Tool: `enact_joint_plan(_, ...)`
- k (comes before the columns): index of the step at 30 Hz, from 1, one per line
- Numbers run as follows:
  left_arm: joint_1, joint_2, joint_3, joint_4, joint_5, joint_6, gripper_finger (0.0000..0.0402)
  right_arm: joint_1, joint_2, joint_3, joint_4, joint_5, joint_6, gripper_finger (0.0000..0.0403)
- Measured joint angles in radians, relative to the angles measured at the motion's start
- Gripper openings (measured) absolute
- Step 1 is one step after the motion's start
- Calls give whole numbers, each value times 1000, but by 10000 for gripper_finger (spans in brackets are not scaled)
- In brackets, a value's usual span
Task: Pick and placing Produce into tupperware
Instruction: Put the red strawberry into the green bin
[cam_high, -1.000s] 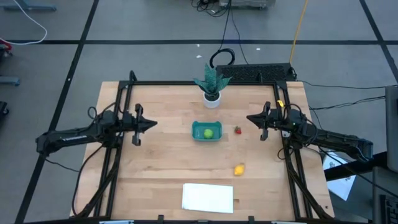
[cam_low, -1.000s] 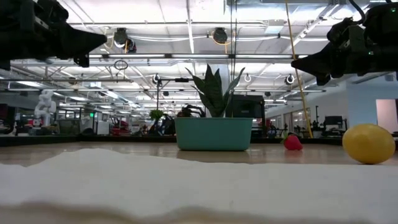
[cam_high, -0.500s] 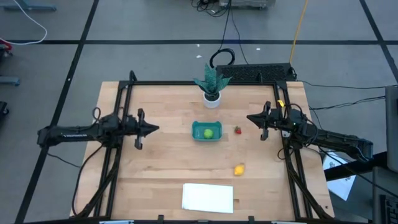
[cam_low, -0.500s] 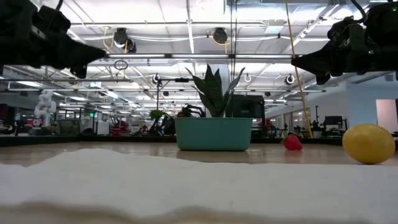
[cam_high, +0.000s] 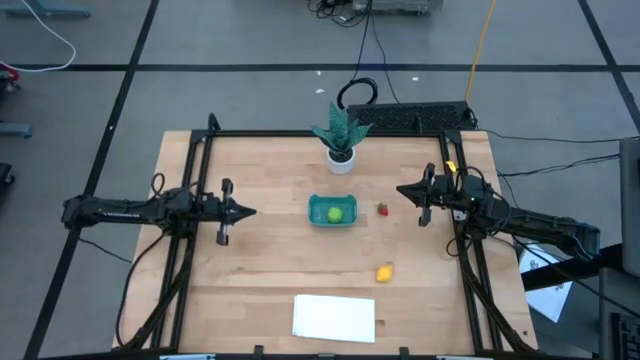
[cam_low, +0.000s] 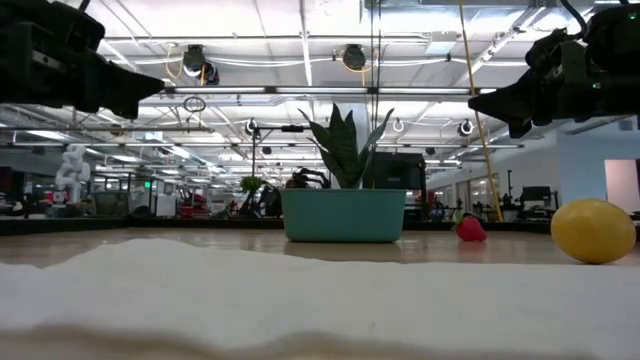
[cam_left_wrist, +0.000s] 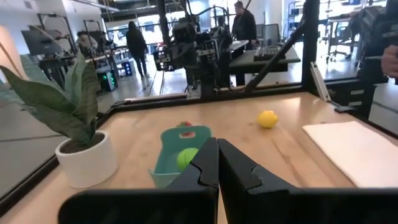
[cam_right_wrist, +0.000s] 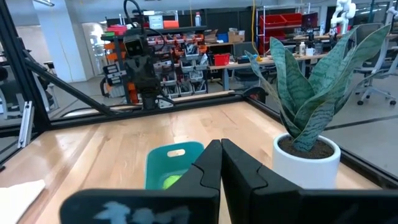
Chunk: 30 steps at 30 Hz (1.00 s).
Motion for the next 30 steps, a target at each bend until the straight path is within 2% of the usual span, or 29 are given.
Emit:
enact_joint_plan(13,0,0,0,4,6,12,19,0,22,0,-7,-2,16,0)
enact_joint_plan(23,0,0,0,25,0,61,2,0,131,52,0,-2,-2,0)
enact_joint_plan(30,0,0,0,24,-1,107,21,0,226,136,-31,-2,-13,0)
